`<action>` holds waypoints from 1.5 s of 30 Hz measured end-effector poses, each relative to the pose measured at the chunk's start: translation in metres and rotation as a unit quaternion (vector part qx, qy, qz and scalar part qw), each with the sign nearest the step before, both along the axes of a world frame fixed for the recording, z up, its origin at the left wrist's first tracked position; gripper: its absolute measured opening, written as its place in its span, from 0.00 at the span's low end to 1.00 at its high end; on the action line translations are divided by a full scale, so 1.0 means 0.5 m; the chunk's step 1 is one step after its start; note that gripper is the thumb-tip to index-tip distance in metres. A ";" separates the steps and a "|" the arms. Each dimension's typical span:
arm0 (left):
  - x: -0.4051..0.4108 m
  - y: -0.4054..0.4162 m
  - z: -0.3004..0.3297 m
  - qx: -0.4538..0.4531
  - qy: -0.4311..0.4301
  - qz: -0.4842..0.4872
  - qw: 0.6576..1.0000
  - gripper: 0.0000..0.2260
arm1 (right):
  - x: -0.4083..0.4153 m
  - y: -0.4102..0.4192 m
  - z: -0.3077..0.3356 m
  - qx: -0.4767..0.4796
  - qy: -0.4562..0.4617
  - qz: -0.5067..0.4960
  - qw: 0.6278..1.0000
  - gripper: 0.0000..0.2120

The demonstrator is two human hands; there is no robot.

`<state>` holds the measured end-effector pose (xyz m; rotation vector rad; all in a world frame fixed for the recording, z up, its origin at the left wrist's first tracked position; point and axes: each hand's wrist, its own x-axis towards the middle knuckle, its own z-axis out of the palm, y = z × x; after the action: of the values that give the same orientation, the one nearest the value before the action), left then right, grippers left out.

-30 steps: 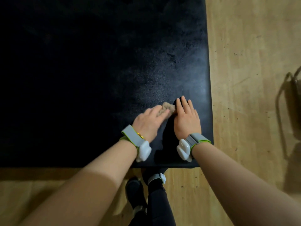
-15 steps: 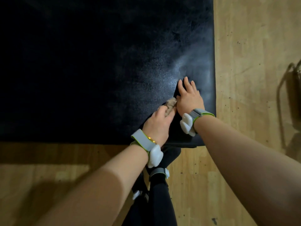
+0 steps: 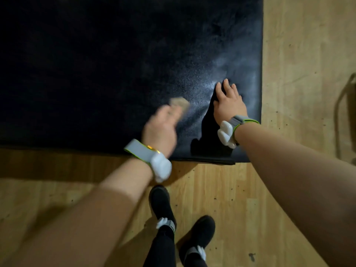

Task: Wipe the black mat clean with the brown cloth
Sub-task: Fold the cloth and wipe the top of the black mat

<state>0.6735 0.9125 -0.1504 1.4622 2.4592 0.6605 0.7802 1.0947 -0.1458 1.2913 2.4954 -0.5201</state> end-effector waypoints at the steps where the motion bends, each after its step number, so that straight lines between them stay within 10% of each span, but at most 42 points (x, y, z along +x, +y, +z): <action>1: 0.052 -0.005 0.002 0.000 -0.005 -0.055 0.998 0.21 | 0.000 0.001 0.000 0.003 0.003 0.001 1.000 0.26; 6: 0.081 -0.039 0.012 -0.020 0.058 -0.141 0.988 0.19 | 0.005 0.004 0.002 -0.005 0.006 0.002 1.000 0.26; 12: -0.093 -0.099 0.004 -0.080 0.052 0.189 0.977 0.23 | 0.008 0.011 0.008 -0.019 -0.004 0.016 1.000 0.26; 16: -0.007 -0.058 0.009 -0.041 0.026 0.238 0.970 0.22 | 0.016 0.010 0.021 -0.039 0.005 0.033 0.999 0.27; 25: 0.270 0.025 0.025 -0.047 0.052 -0.074 0.995 0.22 | 0.228 -0.040 0.046 -0.005 0.090 -0.022 0.996 0.28; 32: 0.091 0.032 0.023 -0.104 0.014 0.189 0.976 0.23 | 0.279 -0.043 0.048 -0.014 0.036 0.050 0.998 0.28; 40: 0.407 0.111 0.027 -0.066 -0.079 -0.161 0.982 0.16 | 0.306 0.010 0.078 -0.166 0.076 0.019 0.983 0.36; 43: 0.380 0.129 0.027 -0.065 0.026 -0.218 0.973 0.03 | 0.304 0.032 0.094 -0.184 0.058 0.010 0.981 0.35; 45: 0.341 0.149 0.033 -0.046 0.089 -0.200 0.975 0.13 | 0.299 0.037 0.105 -0.199 0.070 0.000 0.978 0.34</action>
<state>0.8440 0.9870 -0.1340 1.9727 2.1727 0.3429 0.9297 1.1130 -0.0934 1.1296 2.3309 -1.0788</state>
